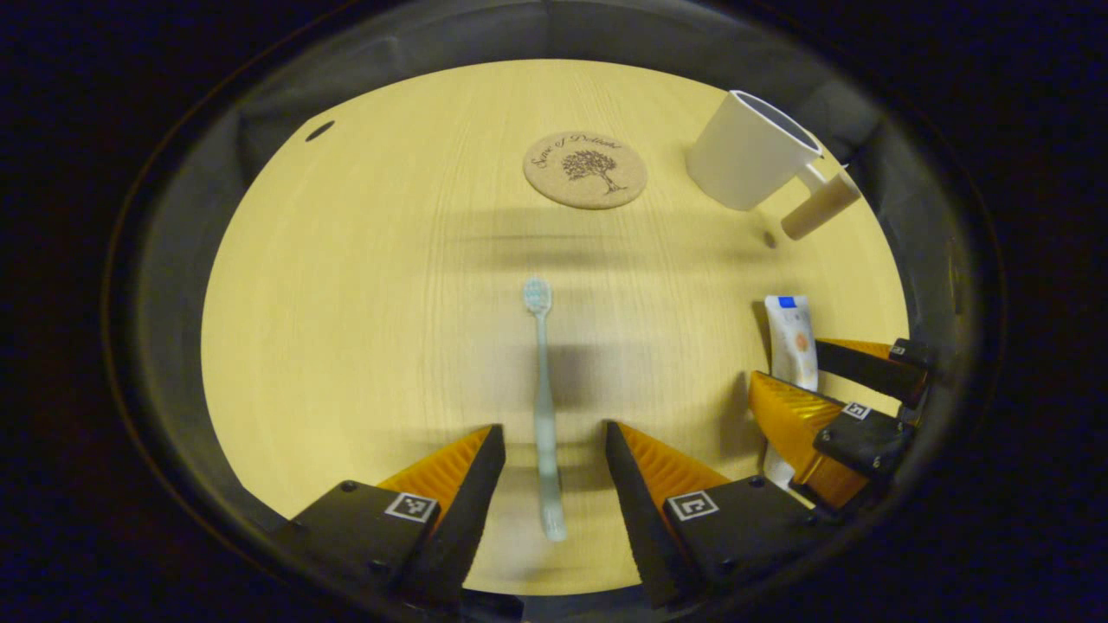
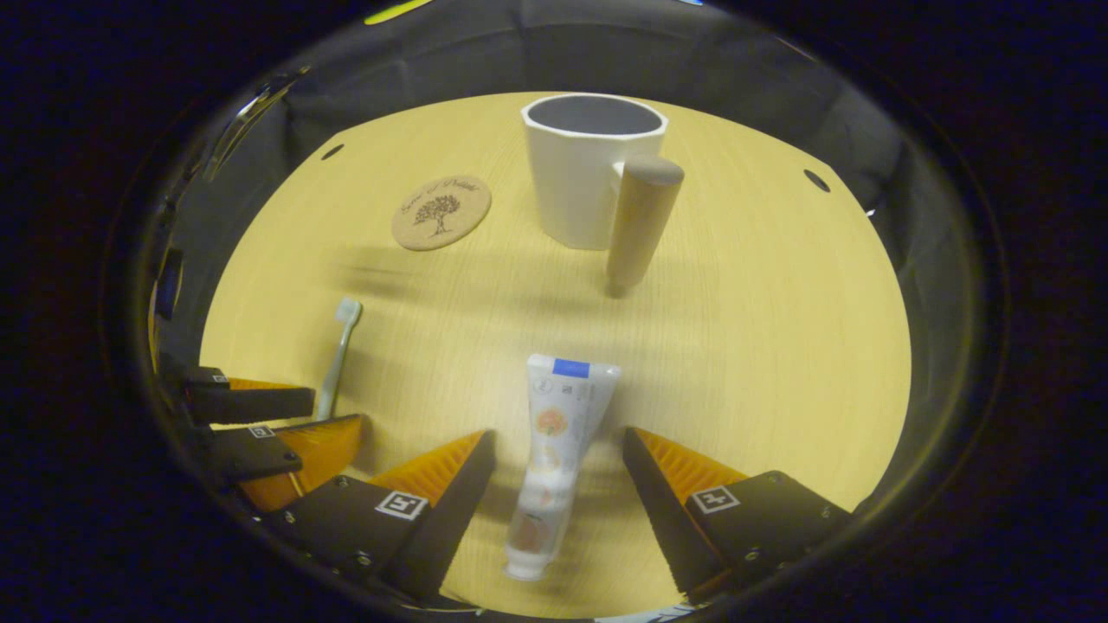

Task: Put the toothbrush and toothpaste on the desktop into the cup, then pick up the cup and place it on the coaster on the desktop.

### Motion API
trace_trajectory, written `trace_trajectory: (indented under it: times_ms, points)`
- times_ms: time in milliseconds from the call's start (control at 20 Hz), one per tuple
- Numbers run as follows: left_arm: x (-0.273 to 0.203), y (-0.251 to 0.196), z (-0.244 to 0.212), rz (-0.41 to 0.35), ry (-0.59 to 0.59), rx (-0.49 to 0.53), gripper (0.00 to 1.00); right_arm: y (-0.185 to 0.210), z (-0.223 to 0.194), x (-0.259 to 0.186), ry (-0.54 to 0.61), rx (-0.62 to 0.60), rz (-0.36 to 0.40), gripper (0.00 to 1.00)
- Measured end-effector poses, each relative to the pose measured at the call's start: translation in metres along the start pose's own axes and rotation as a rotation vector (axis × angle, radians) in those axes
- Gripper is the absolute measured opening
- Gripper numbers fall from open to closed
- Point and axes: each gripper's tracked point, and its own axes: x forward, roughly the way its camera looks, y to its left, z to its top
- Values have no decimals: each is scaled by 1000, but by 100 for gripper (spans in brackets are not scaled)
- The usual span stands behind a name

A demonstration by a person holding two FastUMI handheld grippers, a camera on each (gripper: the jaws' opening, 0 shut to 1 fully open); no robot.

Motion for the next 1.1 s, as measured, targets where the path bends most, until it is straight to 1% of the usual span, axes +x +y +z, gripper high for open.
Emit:
trace_trajectory:
  times_ms: [50,100,150,200,250,300,350,400,450,500,550,600,650,750,800,850,900,950,1100]
  points:
    - [0,0,1,3,-6,3,76,-1,-1,0,5,0,-3,86]
    - [0,0,1,6,-2,-1,68,-3,-1,0,3,-4,-15,85]
    - [-1,1,1,8,-8,-10,63,-5,0,0,6,-5,-21,71]
    - [0,2,0,9,-10,-16,52,-5,-2,1,7,-6,-23,70]
    - [-2,3,0,9,-14,-20,47,-6,-1,0,9,-6,-24,65]
    - [-2,3,0,10,-15,-24,37,-6,-3,2,12,-4,-24,55]
    - [-2,3,-1,10,-16,-26,32,-4,-2,-1,11,0,-21,52]
    - [-2,3,0,6,-16,-21,24,-4,-3,1,9,7,-19,49]
    - [-2,3,-1,3,-15,-17,23,-4,-2,-1,6,11,-19,36]
    - [-4,4,6,6,-24,-21,23,-3,-3,0,3,7,-20,35]
    - [-3,4,-2,5,-19,-25,15,-3,-4,0,5,-4,-17,34]
    - [-3,4,-1,2,-25,-19,14,-3,-4,-2,-4,-4,-18,34]
    - [-3,4,-1,1,-30,-12,14,-3,-4,1,-8,-6,-16,27]
    - [-3,3,0,-4,-45,-5,11,-4,-1,0,-31,-9,-11,27]
    - [-3,2,-1,-6,-48,7,11,-3,-3,-1,-40,-7,-5,22]
    - [-5,2,-2,-13,-62,20,11,-3,-2,-2,-48,-6,3,22]
    - [-6,1,-1,-17,-72,32,8,-2,-2,-1,-54,-8,12,22]
    - [-4,1,0,-27,-91,43,8,-3,-1,-2,-66,-4,23,22]
    - [-7,3,-1,-37,-141,35,8,-2,4,-7,-123,-9,54,22]
